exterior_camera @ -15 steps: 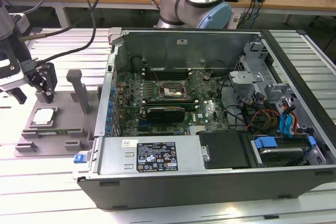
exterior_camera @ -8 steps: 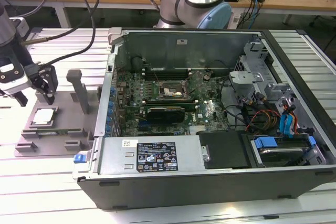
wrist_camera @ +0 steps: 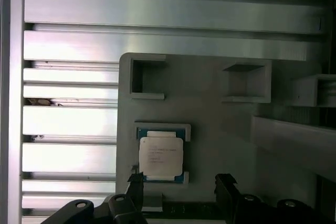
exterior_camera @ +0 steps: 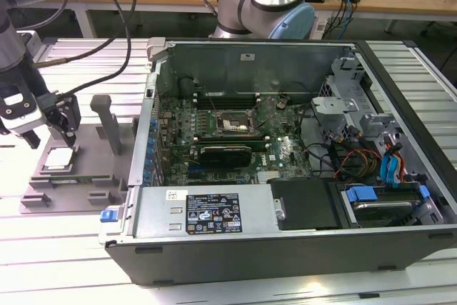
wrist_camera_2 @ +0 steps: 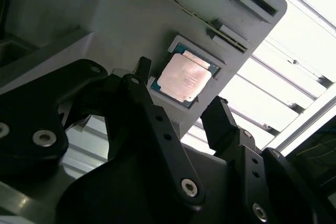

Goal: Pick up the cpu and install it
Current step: 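Pick up the cpu and move it towards the insertion slot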

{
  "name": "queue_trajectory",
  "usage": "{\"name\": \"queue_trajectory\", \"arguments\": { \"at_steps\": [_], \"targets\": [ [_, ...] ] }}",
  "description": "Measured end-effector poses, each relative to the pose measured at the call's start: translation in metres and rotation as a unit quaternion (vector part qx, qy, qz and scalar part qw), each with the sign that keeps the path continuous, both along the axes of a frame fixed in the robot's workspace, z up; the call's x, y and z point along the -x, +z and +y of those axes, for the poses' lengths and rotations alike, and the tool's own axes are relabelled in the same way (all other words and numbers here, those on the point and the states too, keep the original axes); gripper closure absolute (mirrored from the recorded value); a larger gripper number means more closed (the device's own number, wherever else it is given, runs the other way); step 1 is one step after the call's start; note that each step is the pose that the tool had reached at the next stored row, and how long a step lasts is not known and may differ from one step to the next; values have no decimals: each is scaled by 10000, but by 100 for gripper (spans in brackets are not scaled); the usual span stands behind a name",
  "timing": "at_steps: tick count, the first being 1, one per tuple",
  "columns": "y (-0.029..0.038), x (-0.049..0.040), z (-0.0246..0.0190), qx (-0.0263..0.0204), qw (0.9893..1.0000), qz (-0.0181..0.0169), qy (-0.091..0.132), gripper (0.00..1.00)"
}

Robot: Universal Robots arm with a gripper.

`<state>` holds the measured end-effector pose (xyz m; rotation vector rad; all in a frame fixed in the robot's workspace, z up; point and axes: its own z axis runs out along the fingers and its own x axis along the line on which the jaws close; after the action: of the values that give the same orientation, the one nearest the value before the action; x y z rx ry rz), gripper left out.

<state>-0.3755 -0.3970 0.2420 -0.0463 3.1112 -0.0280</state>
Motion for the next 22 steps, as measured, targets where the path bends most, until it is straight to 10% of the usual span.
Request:
{"name": "queue_trajectory", "arguments": {
  "at_steps": [22],
  "targets": [
    [-423, 84, 36, -16, 10000, 0, 0, 34]
  ]
}}
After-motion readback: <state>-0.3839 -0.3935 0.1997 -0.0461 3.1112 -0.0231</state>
